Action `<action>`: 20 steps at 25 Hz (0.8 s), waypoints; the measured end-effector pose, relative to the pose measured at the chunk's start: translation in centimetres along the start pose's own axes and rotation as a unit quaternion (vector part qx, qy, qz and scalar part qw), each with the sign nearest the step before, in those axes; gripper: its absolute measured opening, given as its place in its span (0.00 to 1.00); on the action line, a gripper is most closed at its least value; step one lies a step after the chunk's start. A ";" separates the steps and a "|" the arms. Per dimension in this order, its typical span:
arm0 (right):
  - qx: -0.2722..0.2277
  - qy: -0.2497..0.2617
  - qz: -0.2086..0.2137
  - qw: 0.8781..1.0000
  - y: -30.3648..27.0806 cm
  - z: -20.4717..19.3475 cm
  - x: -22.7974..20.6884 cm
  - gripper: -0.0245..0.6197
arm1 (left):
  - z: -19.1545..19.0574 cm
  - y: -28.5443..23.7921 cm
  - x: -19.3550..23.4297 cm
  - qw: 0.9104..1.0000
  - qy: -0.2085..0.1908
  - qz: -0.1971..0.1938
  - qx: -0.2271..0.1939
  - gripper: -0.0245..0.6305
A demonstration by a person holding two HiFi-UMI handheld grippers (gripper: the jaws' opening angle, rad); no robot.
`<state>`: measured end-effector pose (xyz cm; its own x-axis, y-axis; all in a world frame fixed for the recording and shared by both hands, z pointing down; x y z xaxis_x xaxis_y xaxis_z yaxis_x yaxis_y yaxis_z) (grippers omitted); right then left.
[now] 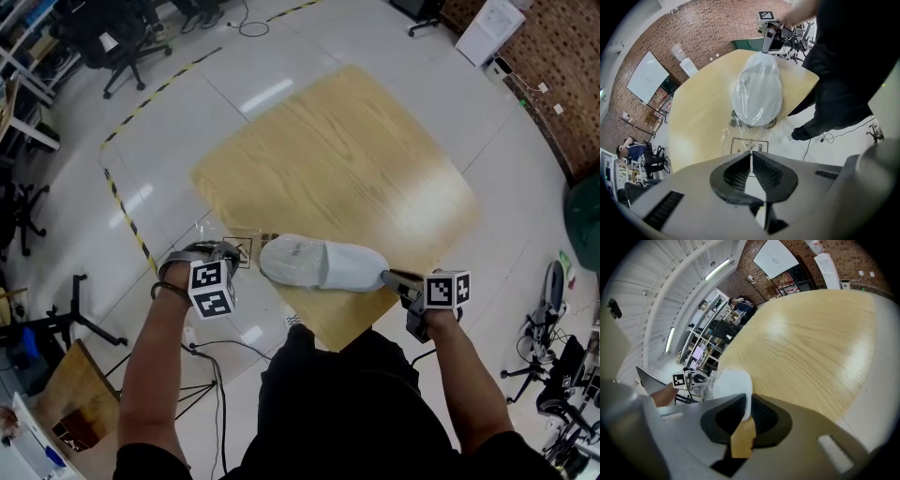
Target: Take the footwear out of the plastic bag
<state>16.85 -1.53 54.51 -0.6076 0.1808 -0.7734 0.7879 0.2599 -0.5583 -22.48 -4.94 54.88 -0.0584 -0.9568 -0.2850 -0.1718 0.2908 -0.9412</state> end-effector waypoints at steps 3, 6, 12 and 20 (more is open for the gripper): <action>0.004 0.003 0.001 1.000 -0.2 -0.1 0.0 0.10 | -0.8 0.2 -0.2 1.000 0.004 0.007 0.004 0.06; 0.007 0.006 0.002 1.000 -0.3 -0.1 0.2 0.10 | -1.5 0.4 -0.4 1.000 0.011 0.014 0.006 0.06; 0.017 0.013 -0.006 1.000 -0.5 0.1 0.0 0.10 | -3.2 0.8 -0.2 0.999 0.022 0.028 0.019 0.06; 0.040 0.052 -0.021 0.998 -0.3 0.2 0.2 0.10 | -4.7 1.9 0.3 0.998 0.030 0.050 0.028 0.05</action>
<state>16.53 -1.82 54.51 -0.6437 0.2698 -0.7161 0.7648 0.1943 -0.6143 -27.48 -4.62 53.89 -0.1321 -0.9205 -0.3677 -0.1069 0.3820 -0.9180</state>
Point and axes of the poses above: the fingertips, and each gripper's own axes: y backward along the fingers, x to its left, z out of its top, the point moved 7 cm from there along y, backward along the fingers, and after that the axes turned 7 degrees about z, right-handed, at the moved point
